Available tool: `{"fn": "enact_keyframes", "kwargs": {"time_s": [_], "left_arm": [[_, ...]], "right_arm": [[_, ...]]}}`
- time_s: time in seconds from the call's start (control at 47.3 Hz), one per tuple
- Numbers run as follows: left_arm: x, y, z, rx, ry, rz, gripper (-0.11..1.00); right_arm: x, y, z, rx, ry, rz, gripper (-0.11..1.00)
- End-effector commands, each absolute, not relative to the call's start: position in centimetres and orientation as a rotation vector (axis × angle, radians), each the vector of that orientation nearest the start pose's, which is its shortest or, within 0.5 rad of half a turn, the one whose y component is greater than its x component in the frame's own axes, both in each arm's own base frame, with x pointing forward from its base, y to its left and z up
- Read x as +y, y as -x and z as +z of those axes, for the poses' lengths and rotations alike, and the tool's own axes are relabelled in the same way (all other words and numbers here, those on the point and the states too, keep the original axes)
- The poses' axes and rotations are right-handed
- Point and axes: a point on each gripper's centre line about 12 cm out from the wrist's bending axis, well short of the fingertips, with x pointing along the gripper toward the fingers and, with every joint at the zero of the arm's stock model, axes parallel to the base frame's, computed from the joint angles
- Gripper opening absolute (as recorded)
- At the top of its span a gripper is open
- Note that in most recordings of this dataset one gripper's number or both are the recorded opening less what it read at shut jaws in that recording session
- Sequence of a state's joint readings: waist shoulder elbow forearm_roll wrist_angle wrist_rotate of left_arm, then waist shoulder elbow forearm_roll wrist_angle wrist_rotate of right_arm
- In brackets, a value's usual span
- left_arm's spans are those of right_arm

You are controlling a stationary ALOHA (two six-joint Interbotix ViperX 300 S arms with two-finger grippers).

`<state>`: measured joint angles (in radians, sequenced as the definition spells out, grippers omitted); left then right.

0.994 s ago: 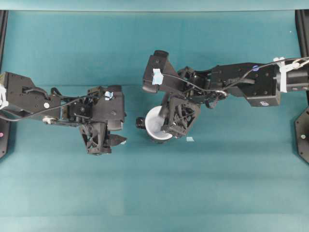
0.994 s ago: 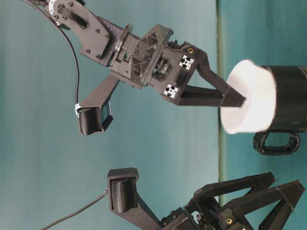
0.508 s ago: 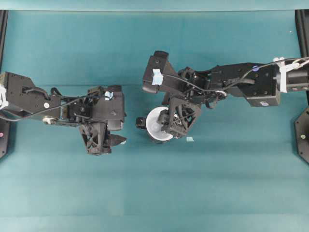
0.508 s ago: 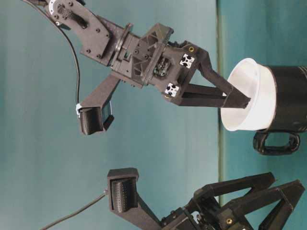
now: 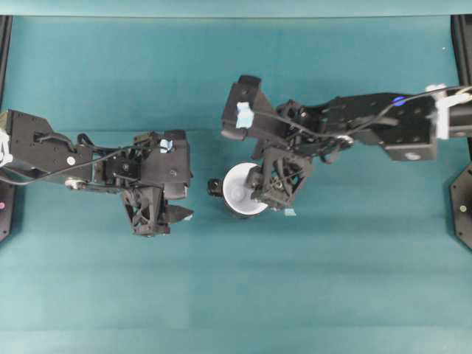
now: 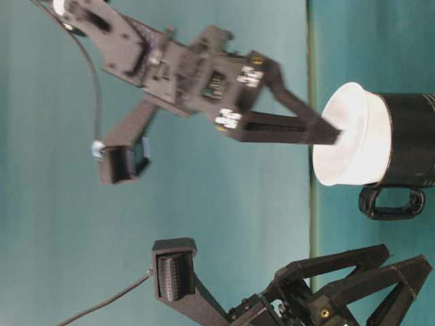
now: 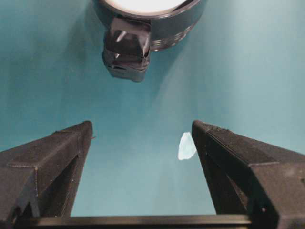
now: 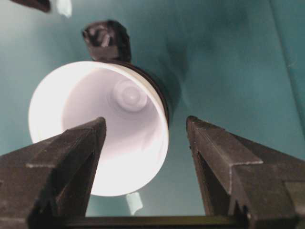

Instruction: Put a paper cup into the cup holder on your left arm.

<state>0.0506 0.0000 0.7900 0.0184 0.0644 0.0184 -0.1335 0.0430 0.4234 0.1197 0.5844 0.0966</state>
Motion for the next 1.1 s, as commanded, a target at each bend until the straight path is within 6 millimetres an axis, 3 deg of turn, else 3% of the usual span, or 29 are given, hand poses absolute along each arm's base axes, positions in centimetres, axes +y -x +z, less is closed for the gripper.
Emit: {"fn": "enact_keyframes", "kwargs": {"time_s": [0.0, 0.423, 1.079], "left_arm": [[1.7, -35.0, 13.1, 0.83, -0.017, 0.03, 0.9], [1.7, -35.0, 13.1, 0.832, -0.017, 0.03, 0.9], [1.7, -35.1, 13.2, 0.823, -0.016, 0.031, 0.9]], "right_arm": [[-4.3, -39.5, 21.1, 0.983, -0.279, -0.153, 0.72], [-3.6, -36.9, 23.1, 0.956, -0.265, -0.137, 0.72], [-3.6, -36.8, 23.0, 0.956, -0.263, -0.138, 0.72]]}}
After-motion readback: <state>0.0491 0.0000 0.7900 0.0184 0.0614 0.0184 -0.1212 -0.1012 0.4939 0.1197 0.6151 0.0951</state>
